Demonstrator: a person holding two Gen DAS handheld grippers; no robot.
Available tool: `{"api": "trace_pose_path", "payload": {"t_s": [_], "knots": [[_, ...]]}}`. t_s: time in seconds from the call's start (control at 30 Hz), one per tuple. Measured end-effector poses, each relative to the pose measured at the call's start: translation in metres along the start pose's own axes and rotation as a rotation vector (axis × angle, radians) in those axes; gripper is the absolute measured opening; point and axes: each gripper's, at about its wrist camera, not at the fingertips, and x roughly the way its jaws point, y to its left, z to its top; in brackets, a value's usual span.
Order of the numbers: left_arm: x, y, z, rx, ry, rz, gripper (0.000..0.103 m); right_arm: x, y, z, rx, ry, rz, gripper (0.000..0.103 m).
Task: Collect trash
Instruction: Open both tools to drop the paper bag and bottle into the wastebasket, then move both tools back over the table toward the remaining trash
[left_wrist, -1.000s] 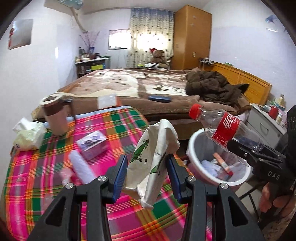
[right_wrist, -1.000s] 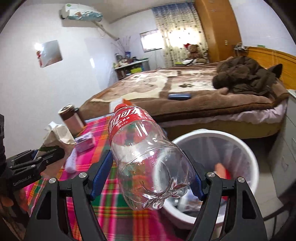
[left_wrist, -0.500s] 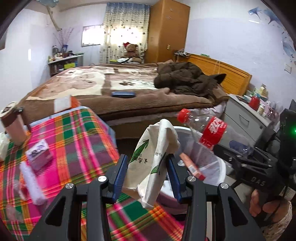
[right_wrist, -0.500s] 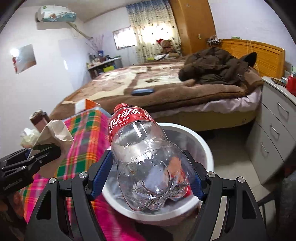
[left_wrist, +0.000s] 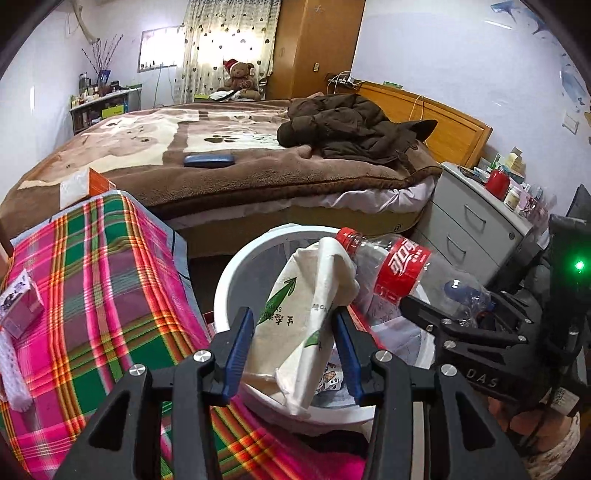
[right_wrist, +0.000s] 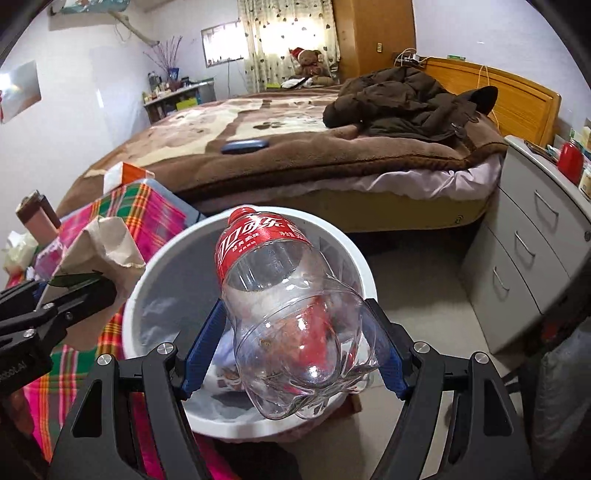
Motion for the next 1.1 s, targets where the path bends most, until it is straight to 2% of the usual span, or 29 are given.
{"api": "trace_pose_path", "payload": {"t_s": [0.13,0.27,0.33,0.4,0.6,1.1], "knots": [[0.007,-0.003,0.001,0.004,0.012,0.011,0.052,0.006,0.0,0.001,-0.018,0.01,-0.02,0.076],[0.007,0.0,-0.002,0.0,0.011,0.018,0.07,0.005,-0.002,0.001,-0.022,-0.001,-0.028,0.076],[0.006,0.003,-0.002,-0.01,0.009,0.012,0.071,0.004,-0.004,0.0,-0.017,-0.002,-0.024,0.076],[0.003,0.004,-0.002,-0.007,0.003,0.018,0.076,0.001,-0.003,-0.001,-0.016,-0.005,-0.022,0.076],[-0.006,0.013,-0.002,-0.04,-0.013,0.019,0.082,-0.006,0.002,0.0,-0.004,-0.028,-0.013,0.076],[-0.038,0.035,-0.009,-0.079,-0.058,0.047,0.083,-0.023,0.024,0.003,0.001,-0.087,0.033,0.076]]}}
